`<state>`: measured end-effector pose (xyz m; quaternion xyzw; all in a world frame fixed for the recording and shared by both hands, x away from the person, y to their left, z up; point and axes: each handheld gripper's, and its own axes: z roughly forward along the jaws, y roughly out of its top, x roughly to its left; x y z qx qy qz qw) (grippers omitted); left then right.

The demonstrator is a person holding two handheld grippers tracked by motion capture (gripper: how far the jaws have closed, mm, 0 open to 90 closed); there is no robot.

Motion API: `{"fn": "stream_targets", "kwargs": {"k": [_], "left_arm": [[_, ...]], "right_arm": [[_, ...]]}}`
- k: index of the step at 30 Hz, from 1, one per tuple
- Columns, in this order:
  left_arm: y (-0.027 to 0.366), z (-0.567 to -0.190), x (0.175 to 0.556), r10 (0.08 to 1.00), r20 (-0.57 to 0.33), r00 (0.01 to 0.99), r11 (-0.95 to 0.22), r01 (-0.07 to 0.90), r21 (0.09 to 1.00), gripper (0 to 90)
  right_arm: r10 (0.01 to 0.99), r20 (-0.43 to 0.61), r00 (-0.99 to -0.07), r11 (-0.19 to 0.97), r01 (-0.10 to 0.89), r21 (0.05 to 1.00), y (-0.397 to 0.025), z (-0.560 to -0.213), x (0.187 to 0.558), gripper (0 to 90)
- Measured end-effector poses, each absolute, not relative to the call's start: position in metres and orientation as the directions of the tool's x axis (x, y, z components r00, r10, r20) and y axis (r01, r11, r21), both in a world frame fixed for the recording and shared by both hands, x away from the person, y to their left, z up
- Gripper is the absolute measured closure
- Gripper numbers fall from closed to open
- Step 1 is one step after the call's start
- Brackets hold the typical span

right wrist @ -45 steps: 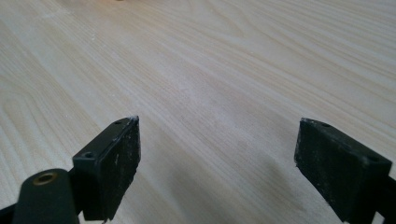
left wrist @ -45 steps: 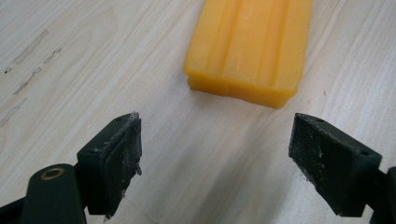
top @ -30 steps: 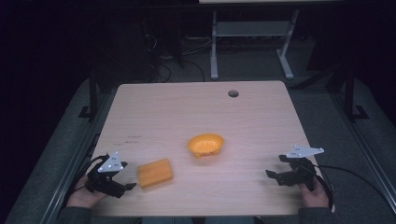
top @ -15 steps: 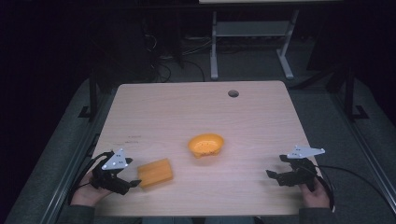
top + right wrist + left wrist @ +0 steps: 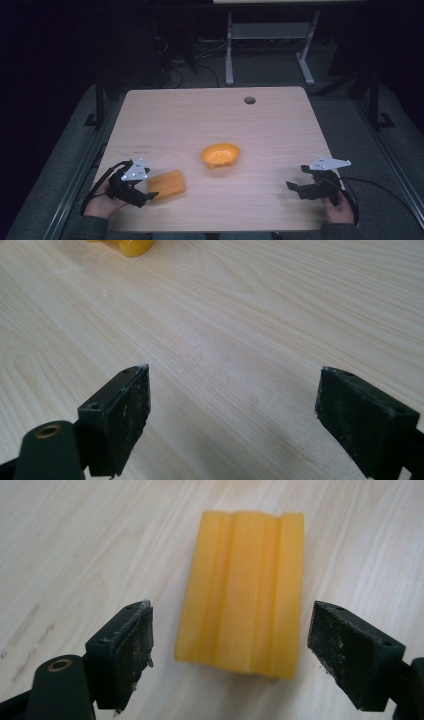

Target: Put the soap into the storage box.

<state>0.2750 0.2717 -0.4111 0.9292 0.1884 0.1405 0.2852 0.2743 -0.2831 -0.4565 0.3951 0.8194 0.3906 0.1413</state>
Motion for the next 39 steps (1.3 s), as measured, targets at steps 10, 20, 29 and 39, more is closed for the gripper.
{"fn": "stream_targets", "kwargs": {"k": [10, 20, 29, 39], "left_arm": [[0.249, -0.417, 0.286, 0.385, 0.139, 0.912, -0.793, 0.25, 0.556, 17.7], [0.239, -0.422, 0.296, 0.368, 0.126, 0.921, -0.815, 0.255, 0.52, 17.6], [0.231, -0.429, 0.3, 0.356, 0.105, 0.929, -0.83, 0.263, 0.492, 16.2], [0.225, -0.44, 0.304, 0.349, 0.094, 0.932, -0.85, 0.272, 0.45, 16.0]], "right_arm": [[0.749, 0.081, -0.658, 0.383, 0.529, 0.757, -0.284, -0.456, 0.275, 14.0], [0.746, 0.082, -0.661, 0.381, 0.525, 0.762, -0.284, -0.455, 0.275, 13.9], [0.747, 0.084, -0.66, 0.383, 0.53, 0.757, -0.283, -0.455, 0.275, 13.9], [0.742, 0.087, -0.664, 0.385, 0.529, 0.756, -0.282, -0.457, 0.275, 13.9]]}}
